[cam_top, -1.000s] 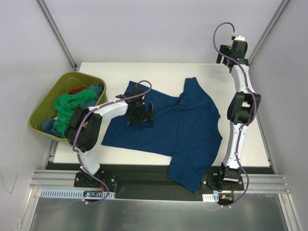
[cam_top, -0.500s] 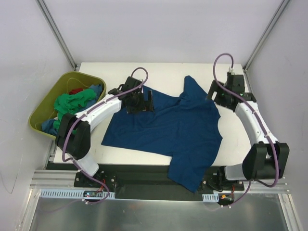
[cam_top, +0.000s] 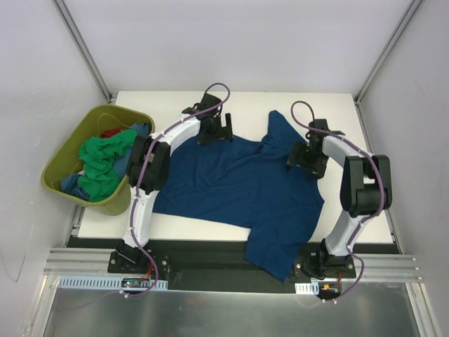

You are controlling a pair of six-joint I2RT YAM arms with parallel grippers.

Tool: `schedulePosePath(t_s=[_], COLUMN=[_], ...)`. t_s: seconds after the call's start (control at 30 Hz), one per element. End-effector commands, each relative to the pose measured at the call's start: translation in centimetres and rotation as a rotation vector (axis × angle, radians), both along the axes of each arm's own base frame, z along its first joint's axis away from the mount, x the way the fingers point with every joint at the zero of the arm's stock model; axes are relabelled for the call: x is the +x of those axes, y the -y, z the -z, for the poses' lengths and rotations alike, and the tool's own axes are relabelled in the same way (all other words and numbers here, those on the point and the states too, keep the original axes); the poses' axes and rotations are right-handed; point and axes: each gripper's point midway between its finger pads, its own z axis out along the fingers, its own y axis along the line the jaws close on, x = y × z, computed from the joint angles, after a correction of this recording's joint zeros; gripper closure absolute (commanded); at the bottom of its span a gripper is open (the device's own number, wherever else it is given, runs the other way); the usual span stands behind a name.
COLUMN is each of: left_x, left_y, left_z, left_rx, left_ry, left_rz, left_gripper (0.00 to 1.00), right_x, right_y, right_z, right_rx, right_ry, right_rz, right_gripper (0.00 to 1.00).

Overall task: Fold and stack the t-shirts
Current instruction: Flatten out the tshirt

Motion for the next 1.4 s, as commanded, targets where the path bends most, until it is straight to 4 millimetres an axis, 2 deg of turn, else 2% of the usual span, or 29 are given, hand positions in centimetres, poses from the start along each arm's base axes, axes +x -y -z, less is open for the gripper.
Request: schedulePosePath(t_s=[0.0,0.03,0.1,0.27,0.3,0.37,0.43,0.47,0.5,0.53,0.6,0.63,0.73,0.77,0.9,0.93,0.97,1.0,1.03,1.07,1.1,1.13,1.17,1.2,1.23,1.27,1.3,1.33,1.37], left_x=[2.4,3.3,3.6,5.8,6.2,7.5,9.2,9.6,10.5,10.8,11.8,12.0,13.2,13.7,13.0,12.4,11.9,10.8,10.1,9.5,8.4,7.2,5.9,4.3,2.2,0.3,-1.9,-4.4,-6.2], left_y=[-1.1,-1.7,-2.5,-4.2,-4.3,-4.2,-3.1,-2.7,-2.3,-2.3,-1.9,-1.6,0.2,0.7,2.3,2.5,2.3,2.0,2.1,1.7,1.3,1.0,1.4,0.9,0.5,0.9,-0.1,-1.0,-1.3], left_z=[0.7,0.7,2.4,4.0,4.1,4.0,2.5,3.6,2.6,3.4,2.8,3.4,2.0,1.2,-1.9,-4.6,-5.4,-5.0,-8.6,-9.8,-9.8,-14.0,-15.3,-14.7,-18.7,-19.3,-17.0,-20.0,-19.7], left_rx=[0.028,0.015,0.001,-0.088,-0.095,-0.134,-0.192,-0.210,-0.240,-0.242,-0.274,-0.285,-0.357,-0.378,-0.363,-0.371,-0.345,-0.311,-0.318,-0.290,-0.264,-0.283,-0.267,-0.226,-0.244,-0.217,-0.151,-0.171,-0.168], left_ry=[-0.018,-0.021,-0.090,-0.180,-0.183,-0.184,-0.152,-0.174,-0.157,-0.164,-0.149,-0.158,-0.122,-0.089,-0.013,0.024,0.046,0.037,0.094,0.130,0.125,0.188,0.217,0.207,0.268,0.290,0.256,0.306,0.297], left_rz=[-0.075,-0.109,-0.196,-0.380,-0.404,-0.472,-0.478,-0.499,-0.506,-0.527,-0.564,-0.567,-0.540,-0.521,-0.432,-0.412,-0.404,-0.396,-0.371,-0.348,-0.339,-0.323,-0.287,-0.282,-0.262,-0.231,-0.235,-0.231,-0.232], left_gripper=[0.01,0.01,0.01,0.01,0.01,0.01,0.01,0.01,0.01,0.01,0.01,0.01,0.01,0.01,0.01,0.01,0.01,0.01,0.01,0.01,0.01,0.01,0.01,0.01,0.01,0.01,0.01,0.01,0.01], right_x=[1.7,1.7,2.6,4.6,6.0,6.3,7.6,8.0,8.0,8.7,9.4,10.9,13.0,15.2,20.2,20.9,21.4,21.2,20.8,20.4,18.9,18.1,16.7,15.4,13.1,10.8,9.2,6.0,3.1], right_y=[0.5,0.7,1.3,1.6,2.2,3.4,4.7,5.2,6.1,6.6,7.4,7.1,7.9,8.2,8.8,9.2,9.0,8.4,8.1,7.2,6.8,7.2,6.6,6.4,6.5,6.3,6.5,7.5,7.8], right_z=[1.7,2.0,2.6,2.1,1.7,1.7,1.9,2.0,2.8,2.6,3.0,2.4,2.2,1.6,-0.8,-1.3,-2.4,-3.8,-4.7,-9.0,-8.5,-10.0,-14.6,-16.1,-15.5,-19.7,-20.7,-17.7,-21.0], right_rx=[0.040,0.044,0.036,0.118,0.110,0.077,0.070,0.069,0.072,0.069,0.099,0.133,0.115,0.110,0.107,0.083,0.092,0.124,0.125,0.105,0.078,0.014,-0.018,-0.036,-0.058,-0.077,-0.095,-0.152,-0.171], right_ry=[-0.079,-0.098,-0.117,-0.138,-0.116,-0.142,-0.147,-0.153,-0.177,-0.165,-0.157,-0.111,-0.072,-0.014,0.126,0.149,0.173,0.182,0.191,0.271,0.250,0.273,0.357,0.373,0.333,0.415,0.440,0.361,0.461], right_rz=[0.016,0.019,0.019,0.046,0.056,0.070,0.092,0.106,0.131,0.146,0.167,0.167,0.152,0.116,0.081,0.090,0.086,0.084,0.070,0.037,0.011,-0.005,-0.025,-0.027,-0.017,-0.002,0.018,0.065,0.151], right_gripper=[0.03,0.03,0.03,0.03,0.03,0.03,0.03,0.03,0.03,0.03,0.03,0.03,0.03,0.03,0.03,0.03,0.03,0.03,0.03,0.03,0.03,0.03,0.03,0.03,0.03,0.03,0.03,0.03,0.03])
